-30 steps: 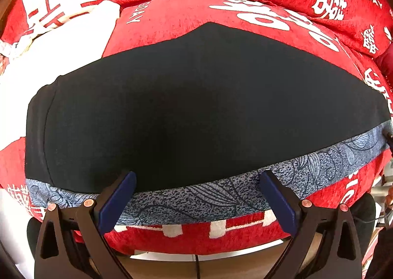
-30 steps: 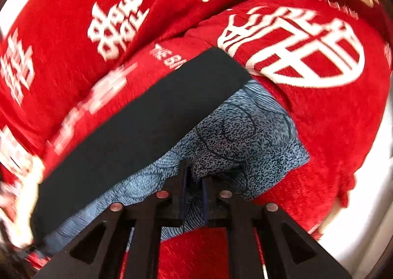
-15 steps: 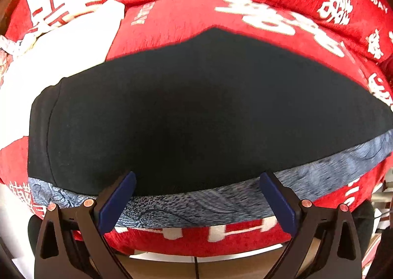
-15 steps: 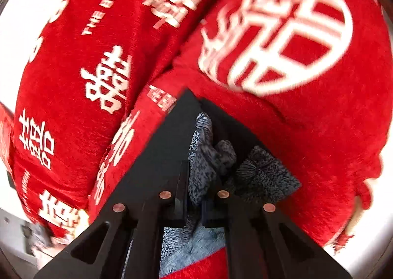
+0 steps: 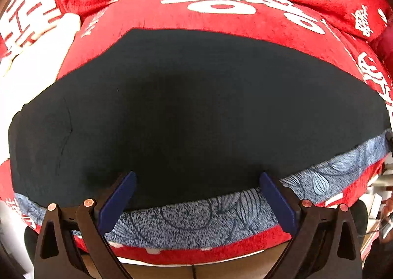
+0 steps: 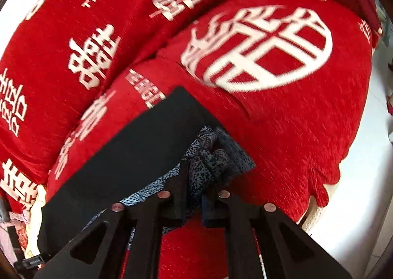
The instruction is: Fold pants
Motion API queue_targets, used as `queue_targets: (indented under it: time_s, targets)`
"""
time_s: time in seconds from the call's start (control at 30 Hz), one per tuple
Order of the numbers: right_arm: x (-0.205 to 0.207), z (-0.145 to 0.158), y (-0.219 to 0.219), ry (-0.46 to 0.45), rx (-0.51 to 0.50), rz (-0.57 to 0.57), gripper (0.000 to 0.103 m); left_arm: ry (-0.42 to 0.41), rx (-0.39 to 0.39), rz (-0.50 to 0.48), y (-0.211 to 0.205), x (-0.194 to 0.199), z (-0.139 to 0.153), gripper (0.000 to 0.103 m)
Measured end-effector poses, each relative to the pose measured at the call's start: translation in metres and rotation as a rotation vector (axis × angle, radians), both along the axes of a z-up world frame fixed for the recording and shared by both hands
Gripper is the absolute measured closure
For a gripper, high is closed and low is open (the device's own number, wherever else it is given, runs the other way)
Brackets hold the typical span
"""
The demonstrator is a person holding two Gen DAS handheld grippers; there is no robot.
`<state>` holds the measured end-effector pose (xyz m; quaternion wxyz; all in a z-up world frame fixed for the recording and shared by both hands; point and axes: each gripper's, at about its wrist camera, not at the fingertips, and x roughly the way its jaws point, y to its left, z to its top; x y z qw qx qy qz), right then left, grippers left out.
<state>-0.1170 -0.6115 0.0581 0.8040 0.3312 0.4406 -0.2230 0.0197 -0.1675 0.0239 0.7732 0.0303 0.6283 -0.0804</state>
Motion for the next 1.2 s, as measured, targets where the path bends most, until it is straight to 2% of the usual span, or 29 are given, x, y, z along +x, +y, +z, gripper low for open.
queue_targets:
  time_s: [0.03,0.1,0.17,0.2,0.23,0.27,0.4,0.47,0.53,0.6,0.67,0.73,0.93,0.97,1.03,1.1,1.2]
  targets:
    - [-0.003,0.004,-0.001,0.015,-0.021,-0.032,0.068,-0.006,-0.018,0.006,0.002,-0.002,0.005,0.002]
    - [-0.016,0.024,0.003,0.018,-0.143,-0.116,0.034,-0.034,-0.022,0.025,0.007,-0.005,0.015,0.002]
    - [-0.022,0.046,0.026,-0.031,-0.258,-0.108,0.026,-0.063,0.001,0.037,0.007,-0.008,0.022,0.002]
    - [-0.019,0.052,0.042,-0.042,-0.295,-0.057,0.022,-0.078,0.020,0.041,0.005,-0.013,0.024,0.002]
    - [-0.014,0.056,0.060,-0.047,-0.320,0.010,0.021,-0.091,0.035,0.033,0.002,-0.018,0.025,0.002]
    - [-0.003,0.057,0.096,-0.039,-0.347,0.147,0.020,-0.108,0.059,0.014,-0.003,-0.024,0.025,0.002]
    - [0.029,0.039,0.208,0.007,-0.383,0.544,0.019,-0.216,0.223,-0.059,-0.013,-0.043,0.021,0.002]
    - [0.035,0.027,0.246,0.025,-0.427,0.631,0.019,-0.246,0.255,-0.050,0.001,-0.049,0.024,0.002]
    - [0.046,0.018,0.268,0.033,-0.418,0.672,0.019,-0.245,0.256,-0.009,0.026,-0.050,0.024,0.002]
    - [0.057,0.005,0.277,0.081,-0.414,0.691,0.019,-0.221,0.259,0.036,0.053,-0.045,0.017,0.002]
    - [0.063,-0.010,0.278,0.147,-0.473,0.693,0.019,-0.187,0.234,0.088,0.081,-0.043,0.010,0.002]
    - [0.060,-0.010,0.266,0.134,-0.451,0.679,0.017,-0.167,0.187,0.127,0.105,-0.043,0.005,0.002]
    - [0.052,-0.008,0.207,0.207,-0.438,0.536,0.011,-0.144,0.148,0.193,0.154,-0.052,-0.008,0.000]
    - [0.051,-0.010,0.196,0.219,-0.418,0.513,0.008,-0.134,0.129,0.220,0.168,-0.052,-0.011,0.000]
    - [0.049,-0.014,0.177,0.250,-0.391,0.462,0.007,-0.116,0.091,0.256,0.187,-0.054,-0.015,0.000]
    - [0.048,-0.015,0.170,0.260,-0.378,0.443,0.004,-0.109,0.082,0.287,0.202,-0.058,-0.015,0.000]
    - [0.048,-0.012,0.181,0.285,-0.450,0.446,0.004,-0.109,0.105,0.321,0.222,-0.062,-0.015,0.000]
